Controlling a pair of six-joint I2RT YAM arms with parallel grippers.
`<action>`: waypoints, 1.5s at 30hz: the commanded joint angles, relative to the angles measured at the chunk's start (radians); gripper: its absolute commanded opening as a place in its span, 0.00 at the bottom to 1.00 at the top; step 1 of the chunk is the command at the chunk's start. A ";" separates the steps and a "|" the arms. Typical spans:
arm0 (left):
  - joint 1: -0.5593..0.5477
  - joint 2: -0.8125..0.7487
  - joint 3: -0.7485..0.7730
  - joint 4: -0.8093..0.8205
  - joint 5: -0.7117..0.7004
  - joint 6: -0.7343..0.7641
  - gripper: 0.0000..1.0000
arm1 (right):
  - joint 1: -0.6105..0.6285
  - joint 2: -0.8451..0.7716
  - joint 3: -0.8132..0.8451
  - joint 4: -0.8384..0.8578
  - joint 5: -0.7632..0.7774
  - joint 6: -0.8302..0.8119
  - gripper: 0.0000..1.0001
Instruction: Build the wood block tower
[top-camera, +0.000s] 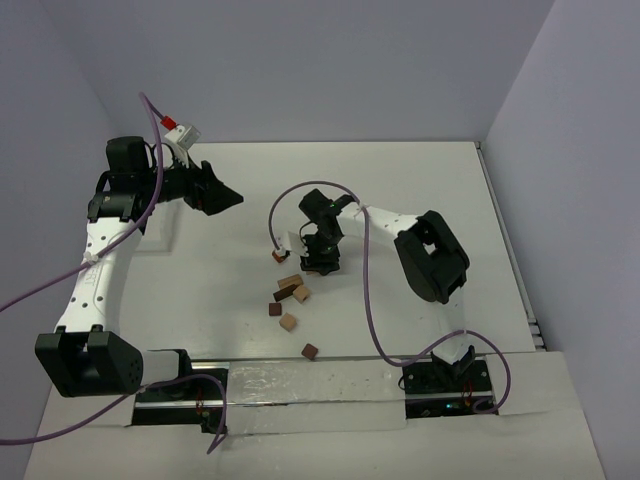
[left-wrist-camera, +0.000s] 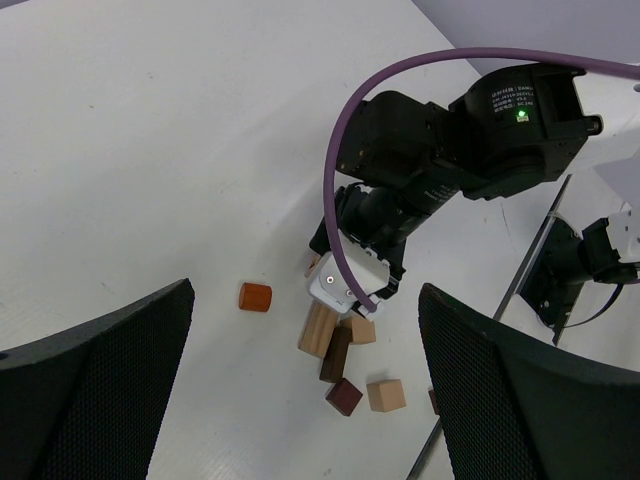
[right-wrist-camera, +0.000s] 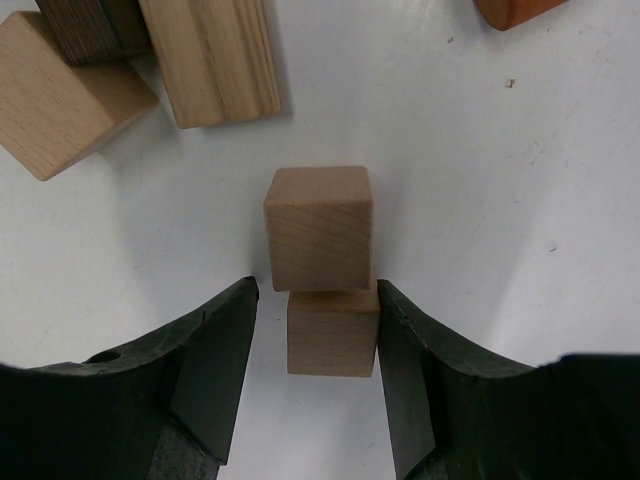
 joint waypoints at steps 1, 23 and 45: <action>0.008 -0.019 -0.004 0.039 0.023 0.016 0.99 | 0.016 0.004 0.012 0.005 -0.002 -0.016 0.58; 0.008 -0.014 -0.006 0.043 0.030 0.015 0.99 | 0.027 0.031 0.081 -0.021 0.015 0.009 0.61; 0.008 -0.011 0.004 0.036 0.032 0.024 0.99 | 0.056 0.055 0.140 -0.065 0.016 0.005 0.66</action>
